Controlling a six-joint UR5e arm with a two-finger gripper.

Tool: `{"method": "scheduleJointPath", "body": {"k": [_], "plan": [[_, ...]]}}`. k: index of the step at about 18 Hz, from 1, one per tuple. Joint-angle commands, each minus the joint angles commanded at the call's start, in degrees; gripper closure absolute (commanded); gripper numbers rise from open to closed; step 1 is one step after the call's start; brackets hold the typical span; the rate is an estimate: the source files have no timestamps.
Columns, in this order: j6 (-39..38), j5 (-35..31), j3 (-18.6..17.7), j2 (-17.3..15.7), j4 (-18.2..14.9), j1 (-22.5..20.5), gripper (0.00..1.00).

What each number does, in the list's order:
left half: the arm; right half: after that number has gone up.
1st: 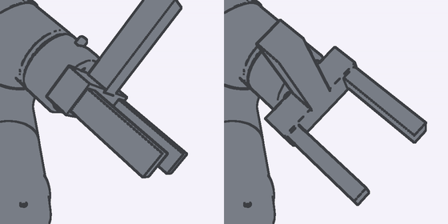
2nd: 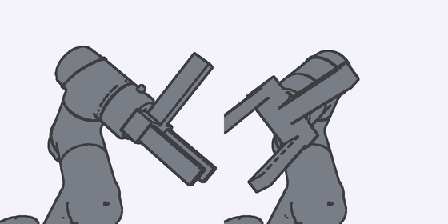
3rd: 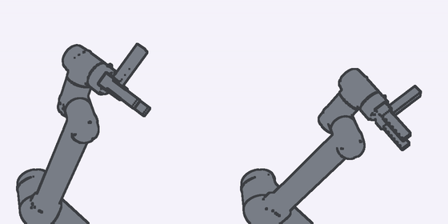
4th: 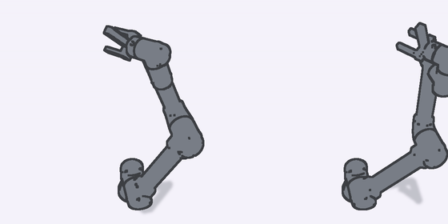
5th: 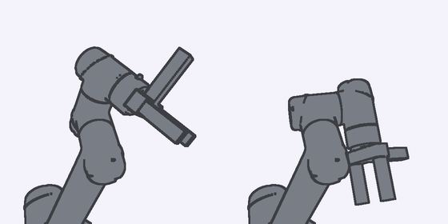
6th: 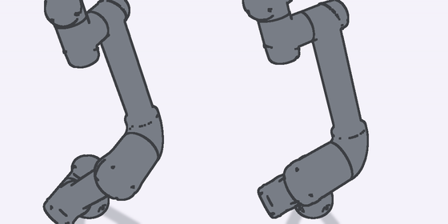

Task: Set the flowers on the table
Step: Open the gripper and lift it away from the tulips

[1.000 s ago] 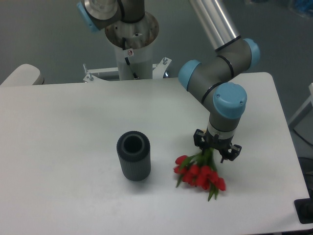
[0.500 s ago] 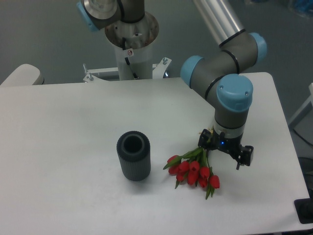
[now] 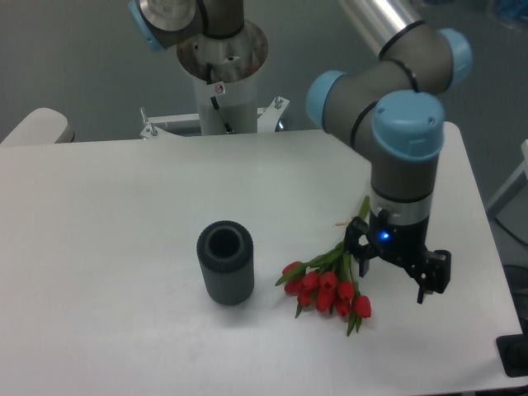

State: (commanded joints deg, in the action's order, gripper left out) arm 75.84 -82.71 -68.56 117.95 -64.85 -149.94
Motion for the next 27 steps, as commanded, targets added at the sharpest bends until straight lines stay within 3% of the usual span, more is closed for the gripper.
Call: {"method": "scheduleJointPath", "body": {"k": [9, 12, 22, 27], "plan": [[16.0, -0.2, 2.1, -1.1, -8.9, -4.4, 0.0], [19.4, -0.4, 1.9, -1.2, -9.0, -4.8, 0.0], [18.9, -0.5, 1.2, -1.6, -8.9, -4.7, 0.0], [18.6, -0.3, 1.1, -1.3, -8.5, -2.6, 0.0]]}}
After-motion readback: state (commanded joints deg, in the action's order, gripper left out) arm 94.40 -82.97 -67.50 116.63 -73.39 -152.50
